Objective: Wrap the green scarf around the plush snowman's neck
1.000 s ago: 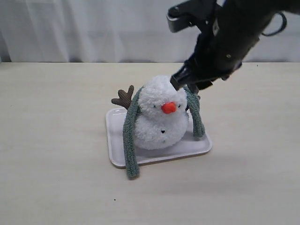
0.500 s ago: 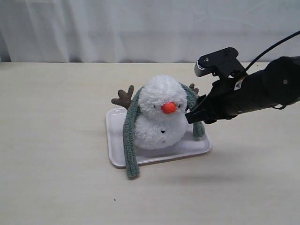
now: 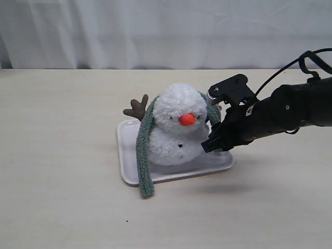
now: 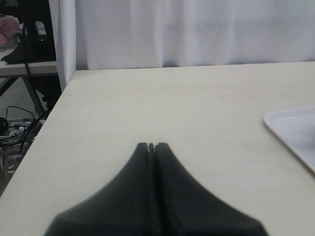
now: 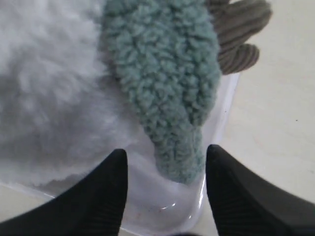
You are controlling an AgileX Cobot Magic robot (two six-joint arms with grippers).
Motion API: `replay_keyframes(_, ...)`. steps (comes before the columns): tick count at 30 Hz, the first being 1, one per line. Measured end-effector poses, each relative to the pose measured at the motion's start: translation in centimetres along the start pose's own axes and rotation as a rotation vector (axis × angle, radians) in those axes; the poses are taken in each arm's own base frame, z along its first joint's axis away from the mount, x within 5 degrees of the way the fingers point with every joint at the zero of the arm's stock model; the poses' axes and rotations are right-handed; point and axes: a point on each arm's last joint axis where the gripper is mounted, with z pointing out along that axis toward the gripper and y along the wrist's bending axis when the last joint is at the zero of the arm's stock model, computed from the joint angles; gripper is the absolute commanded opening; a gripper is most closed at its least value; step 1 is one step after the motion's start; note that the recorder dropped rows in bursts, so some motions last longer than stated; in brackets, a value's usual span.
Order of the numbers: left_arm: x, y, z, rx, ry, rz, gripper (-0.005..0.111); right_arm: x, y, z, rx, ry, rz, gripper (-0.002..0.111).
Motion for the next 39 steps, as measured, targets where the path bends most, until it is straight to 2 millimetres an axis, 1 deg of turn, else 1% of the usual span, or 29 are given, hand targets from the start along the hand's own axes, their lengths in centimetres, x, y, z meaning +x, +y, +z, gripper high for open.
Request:
replay_keyframes(3, 0.0, 0.0, 0.0, 0.000, 0.000, 0.000, 0.000, 0.0, -0.1, 0.4, 0.006, -0.014, -0.004, 0.029)
replay_keyframes(6, 0.0, 0.0, 0.0, 0.000, 0.000, 0.000, 0.000, -0.2, -0.1, 0.4, 0.013, -0.037, -0.001, 0.008)
replay_keyframes(7, 0.0, 0.0, 0.0, 0.000, 0.000, 0.000, 0.000, -0.3, -0.1, 0.4, 0.015, -0.042, -0.001, 0.004)
replay_keyframes(11, 0.0, 0.0, 0.0, 0.000, 0.000, 0.000, 0.000, -0.2, -0.1, 0.4, 0.013, -0.037, -0.001, 0.004)
replay_keyframes(19, 0.0, 0.0, 0.0, 0.000, 0.000, 0.000, 0.000, 0.4, 0.1, 0.4, -0.012, 0.036, 0.004, 0.004)
replay_keyframes(25, 0.0, 0.0, 0.0, 0.000, 0.000, 0.000, 0.000, 0.3, 0.4, -0.8, -0.039, 0.055, 0.042, 0.004)
replay_keyframes(30, 0.0, 0.0, 0.0, 0.000, 0.000, 0.000, 0.000, 0.7, 0.8, -1.4, -0.090, 0.112, 0.067, 0.004)
replay_keyframes(34, 0.0, 0.0, 0.0, 0.000, 0.000, 0.000, 0.000, 0.9, 1.4, -1.5, -0.155, 0.147, 0.082, 0.004)
replay_keyframes(39, 0.0, 0.0, 0.0, 0.000, 0.000, 0.000, 0.000, 1.0, 1.7, -1.4, -0.179, 0.151, 0.085, 0.004)
